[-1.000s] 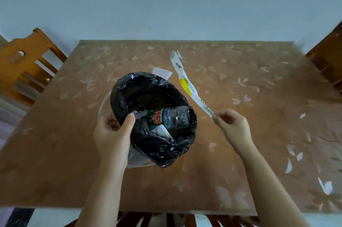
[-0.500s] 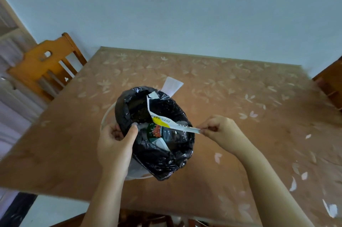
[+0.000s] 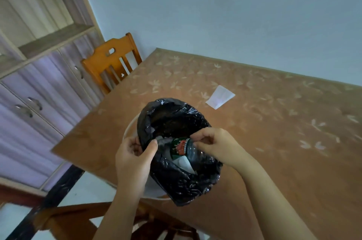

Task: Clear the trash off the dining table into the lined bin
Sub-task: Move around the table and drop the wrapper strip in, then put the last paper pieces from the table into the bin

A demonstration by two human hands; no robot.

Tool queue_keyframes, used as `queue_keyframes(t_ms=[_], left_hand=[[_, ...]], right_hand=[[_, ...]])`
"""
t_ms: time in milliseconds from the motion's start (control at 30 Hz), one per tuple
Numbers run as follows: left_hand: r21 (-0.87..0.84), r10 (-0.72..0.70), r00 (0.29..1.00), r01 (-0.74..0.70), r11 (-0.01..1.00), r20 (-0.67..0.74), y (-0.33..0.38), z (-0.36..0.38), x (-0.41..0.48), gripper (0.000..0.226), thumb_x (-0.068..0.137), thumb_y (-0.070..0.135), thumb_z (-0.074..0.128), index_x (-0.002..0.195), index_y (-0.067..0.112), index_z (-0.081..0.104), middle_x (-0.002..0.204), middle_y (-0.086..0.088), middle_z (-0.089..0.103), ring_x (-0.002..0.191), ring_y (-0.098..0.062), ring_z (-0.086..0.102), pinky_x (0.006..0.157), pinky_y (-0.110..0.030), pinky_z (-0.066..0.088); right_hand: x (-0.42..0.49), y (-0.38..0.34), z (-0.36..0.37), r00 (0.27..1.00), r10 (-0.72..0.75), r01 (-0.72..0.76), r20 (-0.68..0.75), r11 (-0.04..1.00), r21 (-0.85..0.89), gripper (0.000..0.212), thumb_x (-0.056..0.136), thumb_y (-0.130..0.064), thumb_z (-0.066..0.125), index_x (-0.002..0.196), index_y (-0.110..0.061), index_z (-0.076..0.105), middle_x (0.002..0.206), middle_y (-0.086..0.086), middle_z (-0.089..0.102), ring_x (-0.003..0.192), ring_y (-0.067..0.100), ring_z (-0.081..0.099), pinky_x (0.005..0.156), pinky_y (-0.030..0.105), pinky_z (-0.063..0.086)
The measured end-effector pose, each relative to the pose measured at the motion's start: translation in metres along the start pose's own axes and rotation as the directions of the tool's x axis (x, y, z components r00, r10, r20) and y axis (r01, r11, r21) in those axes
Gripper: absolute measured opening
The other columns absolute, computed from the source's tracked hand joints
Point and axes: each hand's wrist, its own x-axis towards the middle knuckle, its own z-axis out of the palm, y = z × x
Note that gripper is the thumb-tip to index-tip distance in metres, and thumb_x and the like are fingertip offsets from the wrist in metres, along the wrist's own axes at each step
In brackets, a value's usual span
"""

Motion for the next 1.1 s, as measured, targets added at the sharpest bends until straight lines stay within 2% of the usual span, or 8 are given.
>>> queue_keyframes(t_ms=[133,233,367,467,533,733,933,1100], left_hand=[[-0.046,-0.022,0.997,0.018,0.999,-0.069,-0.002,-0.019,0.019,0.02,0.073,0.015,0.072,0.068,0.02,0.054,0.067,0.0,0.058,0.063,-0.017,0.057,0.054,-0.026,0.044],[-0.061,-0.016,0.997,0.011,0.998,-0.079,-0.008,-0.036,0.037,0.023,0.073,0.018,0.072,0.066,0.02,0.05,0.067,-0.003,0.054,0.063,-0.021,0.054,0.057,-0.032,0.043],[-0.105,-0.026,0.996,0.017,0.994,-0.089,-0.013,-0.067,0.076,0.021,0.074,0.017,0.072,0.067,0.024,0.053,0.071,-0.002,0.056,0.067,-0.022,0.055,0.061,-0.034,0.044],[-0.142,-0.037,0.998,0.029,0.989,-0.058,-0.018,-0.098,0.112,0.018,0.073,0.018,0.072,0.07,0.024,0.055,0.075,-0.004,0.056,0.07,-0.022,0.054,0.064,-0.034,0.044],[-0.17,-0.034,0.999,0.029,0.985,-0.025,-0.019,-0.122,0.136,0.02,0.069,0.021,0.072,0.065,0.035,0.058,0.076,-0.001,0.055,0.07,-0.019,0.053,0.065,-0.034,0.043],[-0.175,0.005,0.999,0.001,0.985,0.035,-0.023,-0.182,0.187,0.01,0.057,0.035,0.068,0.062,0.041,0.062,0.069,0.006,0.061,0.067,-0.016,0.058,0.063,-0.032,0.049],[-0.178,0.042,0.993,-0.021,0.984,0.113,-0.025,-0.19,0.216,0.033,0.075,0.011,0.069,0.058,0.038,0.062,0.054,0.018,0.062,0.054,0.001,0.058,0.051,-0.017,0.046],[-0.182,-0.004,0.995,0.021,0.983,0.097,-0.022,-0.182,0.231,0.022,0.071,0.018,0.071,0.06,0.028,0.056,0.068,-0.001,0.055,0.064,-0.018,0.052,0.062,-0.035,0.044]], right_hand=[[0.004,-0.004,0.011,0.984,0.006,-0.007,-0.176,1.0,-0.003,0.01,0.081,-0.014,0.065,0.087,-0.022,0.068,0.076,-0.015,0.065,0.06,-0.009,0.057,0.054,0.002,0.04],[0.004,-0.005,0.023,0.955,0.015,-0.036,-0.296,0.997,-0.067,0.029,0.08,-0.012,0.064,0.069,-0.038,0.057,0.077,-0.017,0.063,0.067,-0.004,0.057,0.058,0.004,0.041],[0.009,-0.008,0.046,0.898,0.085,-0.114,-0.431,0.993,-0.04,0.02,0.082,-0.011,0.061,0.081,-0.031,0.063,0.085,-0.008,0.065,0.071,0.009,0.062,0.062,0.007,0.042],[0.017,-0.017,0.075,0.827,0.162,-0.194,-0.539,0.981,-0.003,0.016,0.082,-0.012,0.061,0.083,-0.028,0.064,0.083,-0.011,0.064,0.07,-0.002,0.059,0.059,0.001,0.039],[0.025,-0.026,0.103,0.77,0.207,-0.24,-0.603,0.97,0.026,0.016,0.083,-0.012,0.06,0.082,-0.027,0.064,0.081,-0.014,0.063,0.07,-0.007,0.057,0.057,0.001,0.038],[0.054,-0.054,0.18,0.707,0.303,-0.317,-0.639,0.943,0.096,0.012,0.084,-0.013,0.059,0.084,-0.025,0.063,0.082,-0.01,0.063,0.076,0.002,0.058,0.058,0.013,0.039],[0.053,-0.066,0.194,0.673,0.311,-0.364,-0.671,0.929,0.066,0.011,0.085,-0.016,0.059,0.09,-0.025,0.063,0.089,-0.006,0.064,0.079,0.0,0.056,0.062,0.015,0.041],[0.049,-0.059,0.191,0.63,0.34,-0.385,-0.698,0.918,0.099,0.009,0.085,-0.018,0.058,0.089,-0.025,0.062,0.091,-0.004,0.065,0.08,0.0,0.056,0.062,0.015,0.041]])
